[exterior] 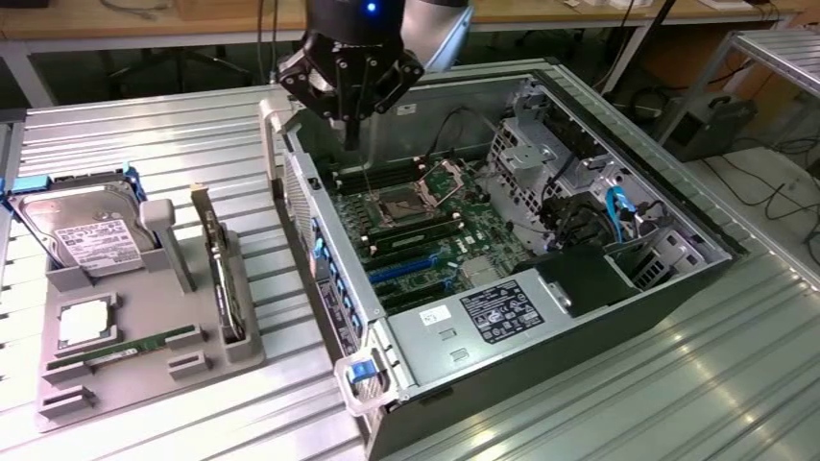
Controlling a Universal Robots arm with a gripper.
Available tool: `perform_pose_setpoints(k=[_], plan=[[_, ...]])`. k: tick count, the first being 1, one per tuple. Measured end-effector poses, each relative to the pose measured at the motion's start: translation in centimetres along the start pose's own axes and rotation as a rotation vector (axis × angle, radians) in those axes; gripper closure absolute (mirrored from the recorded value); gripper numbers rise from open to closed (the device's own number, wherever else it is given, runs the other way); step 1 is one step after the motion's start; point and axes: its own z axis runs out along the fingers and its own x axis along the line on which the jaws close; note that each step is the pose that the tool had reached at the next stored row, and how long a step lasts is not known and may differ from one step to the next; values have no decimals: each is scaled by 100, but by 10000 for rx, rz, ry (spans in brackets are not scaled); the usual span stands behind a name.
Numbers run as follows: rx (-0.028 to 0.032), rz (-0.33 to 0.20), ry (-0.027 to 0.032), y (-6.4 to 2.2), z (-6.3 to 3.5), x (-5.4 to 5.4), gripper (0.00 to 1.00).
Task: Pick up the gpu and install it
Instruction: 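Reach for the gpu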
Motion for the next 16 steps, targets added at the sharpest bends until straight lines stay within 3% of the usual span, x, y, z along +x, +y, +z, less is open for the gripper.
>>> perform_pose_setpoints(k=[8,16], plan=[[5,1,-2,-146,-9,455,89],[86,0,-6,-240,37,927,89]])
